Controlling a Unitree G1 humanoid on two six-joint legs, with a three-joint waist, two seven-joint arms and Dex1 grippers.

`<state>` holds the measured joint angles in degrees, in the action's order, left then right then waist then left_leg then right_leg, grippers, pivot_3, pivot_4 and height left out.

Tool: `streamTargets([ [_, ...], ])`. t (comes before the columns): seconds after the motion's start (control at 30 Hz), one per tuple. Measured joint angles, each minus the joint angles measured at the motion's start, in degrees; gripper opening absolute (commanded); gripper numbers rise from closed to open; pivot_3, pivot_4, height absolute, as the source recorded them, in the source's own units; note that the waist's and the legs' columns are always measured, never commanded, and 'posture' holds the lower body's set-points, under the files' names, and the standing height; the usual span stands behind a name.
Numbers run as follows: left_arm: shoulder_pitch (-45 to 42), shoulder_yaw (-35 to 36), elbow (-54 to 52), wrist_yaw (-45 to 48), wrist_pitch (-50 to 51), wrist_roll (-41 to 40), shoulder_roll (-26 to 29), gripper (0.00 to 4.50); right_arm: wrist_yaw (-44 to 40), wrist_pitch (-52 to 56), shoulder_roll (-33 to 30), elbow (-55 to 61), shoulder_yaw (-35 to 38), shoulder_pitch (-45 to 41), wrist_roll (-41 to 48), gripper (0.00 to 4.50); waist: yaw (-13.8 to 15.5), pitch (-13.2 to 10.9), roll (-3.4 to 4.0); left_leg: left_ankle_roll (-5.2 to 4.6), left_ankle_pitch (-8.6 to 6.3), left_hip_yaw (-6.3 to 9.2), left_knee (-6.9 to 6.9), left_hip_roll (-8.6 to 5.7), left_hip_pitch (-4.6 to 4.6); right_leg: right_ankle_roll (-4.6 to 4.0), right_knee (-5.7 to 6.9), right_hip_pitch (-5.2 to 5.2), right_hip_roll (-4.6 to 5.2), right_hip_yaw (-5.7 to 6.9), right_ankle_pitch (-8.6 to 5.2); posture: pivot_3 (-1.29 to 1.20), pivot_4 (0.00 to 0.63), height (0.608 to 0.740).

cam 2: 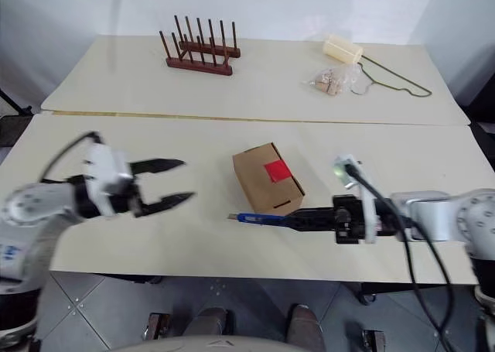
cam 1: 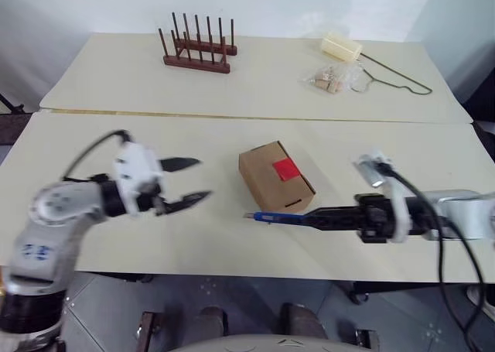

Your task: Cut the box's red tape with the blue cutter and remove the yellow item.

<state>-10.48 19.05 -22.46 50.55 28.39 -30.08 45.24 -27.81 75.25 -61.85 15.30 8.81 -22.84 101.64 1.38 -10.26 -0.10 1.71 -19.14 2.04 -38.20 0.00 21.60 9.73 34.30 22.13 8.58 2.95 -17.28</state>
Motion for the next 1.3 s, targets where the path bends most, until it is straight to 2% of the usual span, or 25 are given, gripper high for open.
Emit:
streamTargets([
  [0.07,5.03,4.21,1.62,-0.15,0.80,-1.07,-0.05,3.23,-2.97,0.36,-3.62,-0.42,5.61,3.36,-0.63,0.15,0.03,0.00,0.00,-0.04,-0.03,-0.05,0.04,0.00,0.02,0.00,-0.04,0.03,0.00,-0.01,0.00,0.00,0.150,0.740],
  [0.17,11.89,6.73,5.15,0.31,-0.47,-0.57,-0.47,2.61,-6.52,0.80,-7.80,-1.84,16.15,9.18,-6.09,0.15,0.13,0.00,0.00,-0.06,-0.05,-0.11,0.08,0.01,0.01,0.00,-0.11,0.04,0.00,-0.01,0.00,0.00,0.150,0.740],
  [0.23,13.02,6.28,5.60,0.49,-1.03,-0.43,-1.82,2.05,-7.47,-0.30,-8.47,-2.30,20.86,11.14,-11.48,0.15,0.40,-0.01,-0.03,-0.07,-0.06,-0.14,-0.01,0.00,0.02,0.02,-0.09,0.02,0.01,-0.03,0.01,0.00,0.150,0.740],
  [0.33,6.28,1.16,5.37,-0.04,-0.83,-0.53,-3.09,1.07,-8.77,-3.02,-8.60,-1.26,22.35,11.21,-17.36,0.15,1.13,-0.03,-0.07,-0.01,-0.02,-0.13,-0.16,0.00,0.00,0.04,-0.10,0.00,0.00,-0.09,0.04,0.00,0.150,0.740],
  [0.43,-5.94,-8.54,7.65,-0.03,-0.74,1.70,-5.55,0.17,-8.33,-6.86,-8.91,-0.07,19.51,7.94,-25.33,0.15,1.35,-0.03,-0.07,0.02,0.00,-0.21,-0.34,-0.02,-0.01,0.04,0.07,0.09,0.00,-0.16,0.06,0.00,0.150,0.740],
  [0.47,-9.39,-12.20,8.99,0.33,-0.95,3.48,-6.10,0.00,-7.95,-7.45,-9.28,0.43,18.06,6.27,-26.83,0.15,1.22,-0.03,-0.07,0.02,0.00,-0.27,-0.32,-0.01,-0.02,0.05,0.33,0.11,0.00,-0.19,0.06,0.00,0.150,0.740],
  [0.53,-15.10,-18.35,12.69,1.47,-1.74,6.80,-7.16,0.00,-6.86,-7.49,-9.77,0.76,15.18,2.47,-28.47,0.15,0.62,-0.04,-0.07,0.03,0.01,-0.37,-0.21,0.00,0.02,0.05,0.40,0.28,0.00,-0.27,0.06,0.00,0.150,0.740],
  [0.6,-22.67,-24.01,19.05,1.91,-3.65,10.64,-10.88,0.00,-3.28,-5.74,-9.14,0.60,11.14,-4.50,-28.16,0.15,-0.07,-0.06,-0.11,0.04,0.02,-0.40,-0.20,-0.01,0.11,0.05,0.36,0.39,0.00,-0.27,0.06,0.00,0.150,0.740],
  [0.8,-36.22,-32.13,35.05,2.57,-10.86,18.61,-19.34,0.00,8.76,3.21,-2.71,0.31,0.31,-21.69,-27.22,0.15,-0.75,-0.12,-0.21,0.04,0.02,-0.38,-0.10,0.00,0.22,0.06,0.23,0.48,0.01,-0.18,0.06,0.00,0.150,0.740],
  [1.03,-37.80,-34.28,38.82,3.00,-13.17,22.63,-21.72,0.00,19.46,12.71,5.96,-2.65,-2.29,-32.02,-25.78,0.15,-1.07,-0.11,-0.20,0.02,0.01,-0.31,-0.17,-0.01,0.57,0.06,0.23,0.75,0.05,0.00,0.07,0.00,0.150,0.740],
  [1.3,-37.61,-34.01,38.59,1.41,-11.84,23.73,-23.39,0.00,26.02,16.94,11.59,-2.61,-2.22,-32.83,-25.93,0.15,-0.24,-0.11,-0.20,-0.02,-0.02,-0.28,-0.67,-0.01,0.67,0.07,0.53,0.73,0.07,0.00,0.07,0.00,0.150,0.740],
])
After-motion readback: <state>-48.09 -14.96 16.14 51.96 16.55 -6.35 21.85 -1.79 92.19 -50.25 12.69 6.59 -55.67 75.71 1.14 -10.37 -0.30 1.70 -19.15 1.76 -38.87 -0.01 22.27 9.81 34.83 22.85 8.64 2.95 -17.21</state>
